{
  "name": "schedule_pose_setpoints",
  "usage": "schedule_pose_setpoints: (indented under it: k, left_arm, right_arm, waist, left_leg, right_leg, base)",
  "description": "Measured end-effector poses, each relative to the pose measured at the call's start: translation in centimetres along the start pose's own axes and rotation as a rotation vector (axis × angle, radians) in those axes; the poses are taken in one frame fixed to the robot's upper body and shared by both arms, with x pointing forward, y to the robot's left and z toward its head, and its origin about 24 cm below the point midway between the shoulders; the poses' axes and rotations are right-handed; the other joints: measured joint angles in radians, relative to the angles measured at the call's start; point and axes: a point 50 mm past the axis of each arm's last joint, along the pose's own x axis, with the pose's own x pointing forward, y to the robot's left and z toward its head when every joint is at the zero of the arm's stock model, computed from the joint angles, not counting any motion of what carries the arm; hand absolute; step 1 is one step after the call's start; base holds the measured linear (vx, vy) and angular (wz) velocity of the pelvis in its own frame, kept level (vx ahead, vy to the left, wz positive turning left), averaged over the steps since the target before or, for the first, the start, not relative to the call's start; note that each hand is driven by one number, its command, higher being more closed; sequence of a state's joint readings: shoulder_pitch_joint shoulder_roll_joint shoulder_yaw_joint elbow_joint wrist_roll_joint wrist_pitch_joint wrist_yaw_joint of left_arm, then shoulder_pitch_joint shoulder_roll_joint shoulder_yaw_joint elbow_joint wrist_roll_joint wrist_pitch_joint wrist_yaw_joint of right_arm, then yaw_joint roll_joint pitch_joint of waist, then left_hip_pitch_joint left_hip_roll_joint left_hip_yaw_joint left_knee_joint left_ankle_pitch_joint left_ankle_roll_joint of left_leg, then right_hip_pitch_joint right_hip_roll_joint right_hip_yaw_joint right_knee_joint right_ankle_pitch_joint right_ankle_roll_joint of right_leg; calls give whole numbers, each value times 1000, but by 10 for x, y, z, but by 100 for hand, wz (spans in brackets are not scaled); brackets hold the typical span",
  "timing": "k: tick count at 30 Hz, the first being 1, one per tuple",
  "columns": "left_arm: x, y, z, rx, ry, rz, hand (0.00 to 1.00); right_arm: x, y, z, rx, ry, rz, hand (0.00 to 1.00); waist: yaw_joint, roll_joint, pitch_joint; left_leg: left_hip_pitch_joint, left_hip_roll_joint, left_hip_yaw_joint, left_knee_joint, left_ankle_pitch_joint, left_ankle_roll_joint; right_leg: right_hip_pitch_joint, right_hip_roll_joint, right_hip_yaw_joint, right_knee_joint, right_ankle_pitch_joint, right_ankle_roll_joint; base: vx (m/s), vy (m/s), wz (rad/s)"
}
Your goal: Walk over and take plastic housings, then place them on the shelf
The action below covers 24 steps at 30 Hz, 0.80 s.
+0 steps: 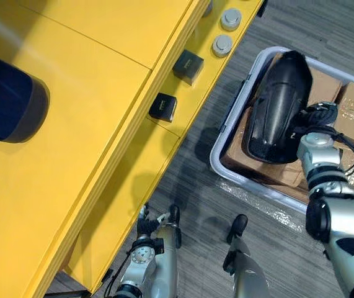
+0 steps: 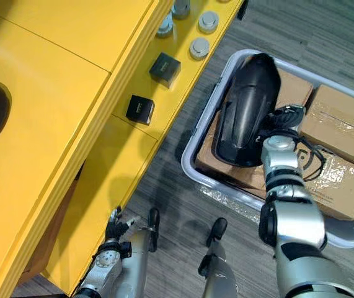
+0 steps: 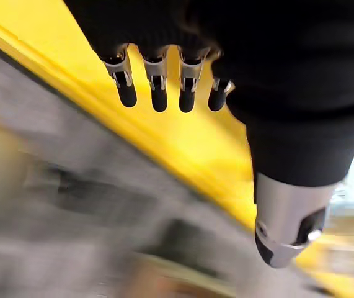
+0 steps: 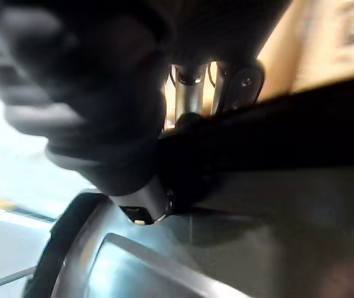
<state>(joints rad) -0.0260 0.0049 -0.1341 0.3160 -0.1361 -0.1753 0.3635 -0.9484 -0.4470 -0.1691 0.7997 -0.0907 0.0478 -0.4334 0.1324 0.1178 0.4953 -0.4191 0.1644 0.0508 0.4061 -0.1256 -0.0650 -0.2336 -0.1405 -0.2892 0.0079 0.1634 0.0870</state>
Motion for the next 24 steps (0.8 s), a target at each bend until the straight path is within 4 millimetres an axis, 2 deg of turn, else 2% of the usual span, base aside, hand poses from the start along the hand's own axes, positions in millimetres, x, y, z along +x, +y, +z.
schedule_pose_setpoints:
  k: [2,3,6,8,9,11,12,16,19,24]
  left_arm:
    - [-5,0,33,-66,-143,-23,0]
    - [-6,0,40,-79,-171,-33,0]
    - [-5,-4,66,-126,-272,-126,0]
    - [-2,-9,71,-156,-279,-164,0]
    - [-2,-14,72,-187,-273,-199,0]
    - [-1,-21,74,-255,-248,-258,0]
    - [-1,-29,75,-290,-232,-305,0]
    - [1,-52,81,-317,-219,-408,0]
    - [4,-67,74,-306,-162,-455,0]
    - [6,-76,56,-315,-42,-470,0]
  right_arm:
    - [-16,1,5,-63,-121,6,100]
    - [-21,2,5,-83,-143,7,100]
    - [-43,5,-4,-183,-223,28,100]
    - [-51,4,-9,-224,-239,42,100]
    - [-58,7,-14,-253,-248,61,100]
    - [-70,11,-20,-305,-274,115,100]
    - [-78,15,-20,-335,-306,147,100]
    - [-98,22,-15,-330,-372,205,100]
    - [-113,32,-3,-276,-431,243,100]
    - [-137,49,10,-193,-496,320,100]
  waist:
    - [-31,-5,-3]
    - [-39,-10,-10]
    - [-71,-57,-71]
    - [-81,-75,-98]
    - [-97,-88,-114]
    - [-110,-101,-151]
    - [-116,-102,-183]
    - [-127,-101,-249]
    - [-144,-103,-287]
    - [-147,-104,-322]
  left_leg:
    - [76,-7,2,-42,14,-6]
    - [94,-9,4,-55,17,-7]
    - [159,-11,20,-122,41,-17]
    - [182,-9,31,-151,52,-23]
    - [211,-9,32,-175,60,-26]
    - [245,-6,45,-199,63,-28]
    - [258,-5,58,-211,64,-29]
    - [309,-3,84,-245,66,-32]
    - [343,-1,92,-270,68,-36]
    - [381,0,117,-298,72,-40]
  right_leg:
    - [57,-5,-2,1,-11,-1]
    - [69,-7,-2,2,-18,1]
    - [99,-8,4,1,-43,1]
    - [105,-5,9,-3,-43,1]
    - [127,-2,10,-11,-43,0]
    - [147,3,22,-28,-42,0]
    - [152,4,31,-36,-42,-1]
    - [179,9,53,-56,-41,-2]
    - [203,14,59,-68,-41,-2]
    - [218,16,82,-72,-40,-3]
  base:
    - [10,-19,10]
    - [0,0,0]
    - [-6,-46,-6]
    - [11,-48,-9]
    - [29,-45,-7]
    - [42,-37,-16]
    - [50,-28,-25]
    - [72,-12,-18]
    - [53,-6,-8]
    - [15,14,-13]
